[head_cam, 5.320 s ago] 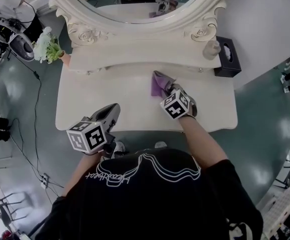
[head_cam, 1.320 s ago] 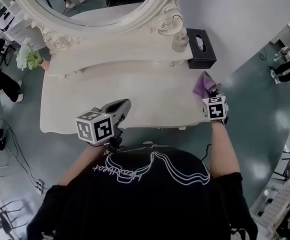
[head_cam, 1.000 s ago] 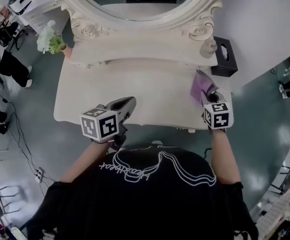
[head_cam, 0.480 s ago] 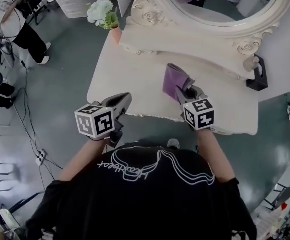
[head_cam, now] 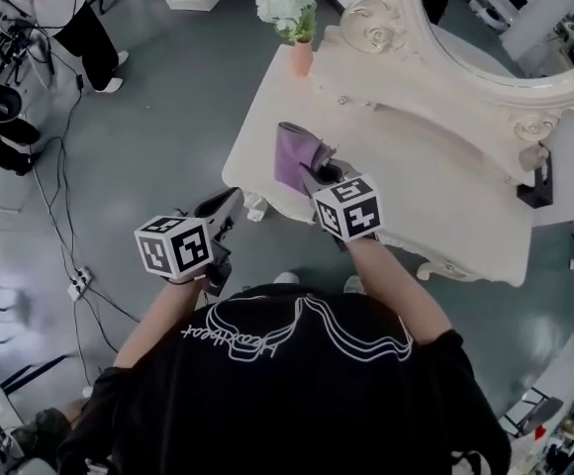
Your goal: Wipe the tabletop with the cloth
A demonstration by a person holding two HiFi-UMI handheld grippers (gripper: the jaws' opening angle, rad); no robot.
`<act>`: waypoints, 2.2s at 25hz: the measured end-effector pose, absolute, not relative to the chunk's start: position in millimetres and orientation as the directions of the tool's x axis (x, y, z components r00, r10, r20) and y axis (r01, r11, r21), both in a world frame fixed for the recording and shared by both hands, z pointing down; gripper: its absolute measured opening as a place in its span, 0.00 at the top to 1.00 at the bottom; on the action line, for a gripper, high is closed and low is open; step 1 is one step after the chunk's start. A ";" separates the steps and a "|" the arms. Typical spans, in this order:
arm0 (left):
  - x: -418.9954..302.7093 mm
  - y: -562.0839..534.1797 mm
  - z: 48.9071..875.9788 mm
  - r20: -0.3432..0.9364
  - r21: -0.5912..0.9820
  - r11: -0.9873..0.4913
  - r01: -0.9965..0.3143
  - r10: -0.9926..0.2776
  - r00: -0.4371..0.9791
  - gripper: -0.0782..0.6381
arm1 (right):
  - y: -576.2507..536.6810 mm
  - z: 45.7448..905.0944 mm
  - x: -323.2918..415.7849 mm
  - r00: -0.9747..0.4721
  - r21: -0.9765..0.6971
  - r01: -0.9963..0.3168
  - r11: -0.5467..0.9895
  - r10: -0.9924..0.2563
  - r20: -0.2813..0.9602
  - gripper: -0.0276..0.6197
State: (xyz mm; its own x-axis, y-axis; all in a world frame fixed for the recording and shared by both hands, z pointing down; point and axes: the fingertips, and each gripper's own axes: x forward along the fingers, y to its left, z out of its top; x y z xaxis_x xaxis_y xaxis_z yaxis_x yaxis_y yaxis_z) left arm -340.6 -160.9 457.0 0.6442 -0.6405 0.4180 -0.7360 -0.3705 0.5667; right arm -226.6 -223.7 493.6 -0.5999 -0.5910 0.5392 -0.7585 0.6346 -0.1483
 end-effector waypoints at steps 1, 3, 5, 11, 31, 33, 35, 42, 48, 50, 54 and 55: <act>-349.1 -158.2 459.7 0.419 0.573 -0.356 -0.738 -0.647 0.637 0.88 | -226.1 497.0 -241.0 -0.605 -0.151 -0.752 0.641 -0.581 0.544 0.88; -364.7 -152.3 465.6 0.423 0.585 -0.327 -0.742 -0.658 0.623 0.88 | -230.5 502.9 -267.5 -0.614 -0.156 -0.741 0.653 -0.565 0.551 0.88; -379.7 -147.3 471.4 0.429 0.592 -0.302 -0.747 -0.667 0.609 0.89 | -234.0 510.7 -290.8 -0.621 -0.160 -0.730 0.664 -0.548 0.560 0.88; -412.7 -136.2 480.1 0.437 0.605 -0.239 -0.759 -0.698 0.568 0.88 | -240.8 545.0 -332.0 -0.595 -0.150 -0.729 0.668 -0.511 0.620 0.89; -417.2 -129.7 482.4 0.450 0.593 -0.250 -0.766 -0.686 0.572 0.89 | -249.9 581.1 -326.2 -0.466 0.074 -0.694 0.716 -0.525 0.712 0.89; -414.5 -131.1 483.3 0.453 0.591 -0.255 -0.766 -0.681 0.576 0.88 | -251.0 580.4 -322.1 -0.465 0.073 -0.700 0.710 -0.531 0.708 0.89; -409.5 -131.1 484.4 0.454 0.590 -0.264 -0.763 -0.673 0.584 0.89 | -250.9 580.8 -317.3 -0.462 0.076 -0.705 0.706 -0.538 0.705 0.89; -402.5 -131.7 484.5 0.453 0.586 -0.287 -0.757 -0.659 0.601 0.89 | -247.4 581.7 -301.2 -0.442 0.088 -0.723 0.685 -0.556 0.704 0.89; -392.5 -132.2 485.0 0.444 0.598 -0.303 -0.742 -0.645 0.621 0.89 | -242.6 581.8 -281.7 -0.417 0.097 -0.742 0.663 -0.570 0.708 0.89; -387.8 -134.0 482.3 0.439 0.594 -0.318 -0.739 -0.642 0.628 0.89 | -240.8 581.1 -273.8 -0.408 0.101 -0.748 0.655 -0.575 0.709 0.89; -378.2 -137.2 481.3 0.434 0.593 -0.336 -0.732 -0.632 0.642 0.89 | -236.3 581.3 -255.4 -0.393 0.095 -0.766 0.636 -0.580 0.714 0.89; -375.6 -138.0 481.3 0.435 0.591 -0.341 -0.731 -0.629 0.644 0.89 | -234.8 581.4 -250.5 -0.390 0.091 -0.770 0.632 -0.578 0.717 0.89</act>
State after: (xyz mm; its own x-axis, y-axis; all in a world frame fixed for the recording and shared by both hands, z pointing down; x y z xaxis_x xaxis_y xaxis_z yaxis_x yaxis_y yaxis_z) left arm -375.6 -138.0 481.3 0.6443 -0.6291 0.4348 -0.7314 -0.3409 0.5906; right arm -250.5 -234.8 581.4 -0.3900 -0.5778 0.7170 -0.7696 0.6320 0.0908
